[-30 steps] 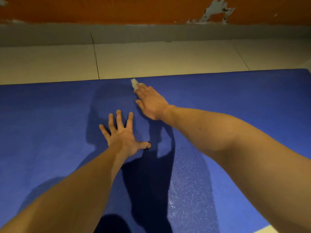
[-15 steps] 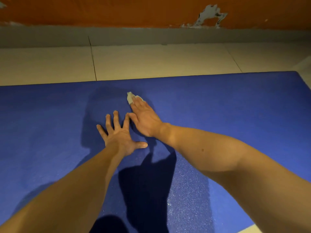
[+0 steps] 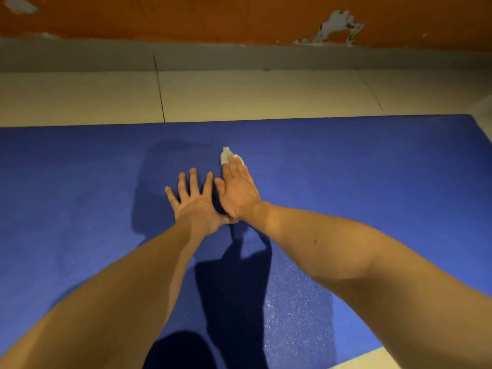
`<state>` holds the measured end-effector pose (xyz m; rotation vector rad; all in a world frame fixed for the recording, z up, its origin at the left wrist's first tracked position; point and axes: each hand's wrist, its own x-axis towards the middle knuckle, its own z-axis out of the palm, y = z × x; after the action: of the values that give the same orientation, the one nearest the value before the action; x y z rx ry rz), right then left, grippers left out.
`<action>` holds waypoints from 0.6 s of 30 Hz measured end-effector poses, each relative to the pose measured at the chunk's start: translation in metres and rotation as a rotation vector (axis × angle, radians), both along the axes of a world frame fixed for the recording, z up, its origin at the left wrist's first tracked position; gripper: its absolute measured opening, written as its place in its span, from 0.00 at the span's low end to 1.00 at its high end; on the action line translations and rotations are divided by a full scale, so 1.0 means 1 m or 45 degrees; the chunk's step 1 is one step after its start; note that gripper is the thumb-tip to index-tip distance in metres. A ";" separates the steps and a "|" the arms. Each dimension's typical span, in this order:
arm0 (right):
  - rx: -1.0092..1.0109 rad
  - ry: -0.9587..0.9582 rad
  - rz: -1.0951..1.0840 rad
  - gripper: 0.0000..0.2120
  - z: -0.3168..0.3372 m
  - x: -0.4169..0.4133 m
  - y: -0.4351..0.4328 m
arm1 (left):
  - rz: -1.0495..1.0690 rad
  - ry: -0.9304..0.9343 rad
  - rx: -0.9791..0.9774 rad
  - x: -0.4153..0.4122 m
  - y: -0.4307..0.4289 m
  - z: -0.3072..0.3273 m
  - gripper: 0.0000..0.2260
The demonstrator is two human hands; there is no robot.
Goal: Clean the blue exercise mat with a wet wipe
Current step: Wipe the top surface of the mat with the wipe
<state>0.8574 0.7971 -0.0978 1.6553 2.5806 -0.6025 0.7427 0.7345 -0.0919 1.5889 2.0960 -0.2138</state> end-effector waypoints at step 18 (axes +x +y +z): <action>-0.049 -0.055 -0.025 0.36 -0.004 0.013 -0.062 | -0.146 0.119 0.084 -0.014 -0.054 0.018 0.42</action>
<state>0.8702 0.7350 -0.1016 1.6651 2.5095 -0.6068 0.7283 0.6808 -0.0742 1.7718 2.1035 -0.2654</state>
